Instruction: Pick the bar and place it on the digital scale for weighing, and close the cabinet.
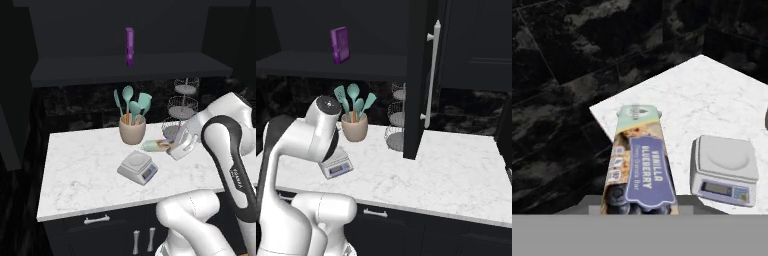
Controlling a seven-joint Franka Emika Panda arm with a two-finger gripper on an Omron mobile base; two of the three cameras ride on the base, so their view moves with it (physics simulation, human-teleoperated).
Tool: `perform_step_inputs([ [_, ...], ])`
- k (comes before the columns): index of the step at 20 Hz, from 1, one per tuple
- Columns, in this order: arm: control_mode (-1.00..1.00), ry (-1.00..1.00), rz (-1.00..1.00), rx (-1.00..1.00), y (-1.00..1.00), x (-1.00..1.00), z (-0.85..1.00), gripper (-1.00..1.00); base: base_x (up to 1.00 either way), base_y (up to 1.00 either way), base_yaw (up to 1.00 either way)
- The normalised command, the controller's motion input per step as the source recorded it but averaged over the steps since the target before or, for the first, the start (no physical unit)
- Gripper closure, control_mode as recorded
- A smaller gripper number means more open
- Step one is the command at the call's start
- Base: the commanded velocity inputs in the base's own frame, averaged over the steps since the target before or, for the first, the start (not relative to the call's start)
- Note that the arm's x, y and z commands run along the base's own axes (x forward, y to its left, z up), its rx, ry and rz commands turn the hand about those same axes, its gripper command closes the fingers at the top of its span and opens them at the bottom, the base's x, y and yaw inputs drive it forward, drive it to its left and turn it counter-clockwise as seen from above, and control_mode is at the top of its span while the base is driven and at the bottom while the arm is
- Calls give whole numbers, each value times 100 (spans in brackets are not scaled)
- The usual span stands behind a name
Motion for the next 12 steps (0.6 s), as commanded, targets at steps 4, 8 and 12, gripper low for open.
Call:
perform_step_inputs([
  [4,-100,-16,20,0,-8,43,-63,100,0,0,0],
  [8,-100,-9,24,4,-2,44,-23,100,0,0,0],
  [12,-100,-1,18,2,-3,57,-28,100,0,0,0],
])
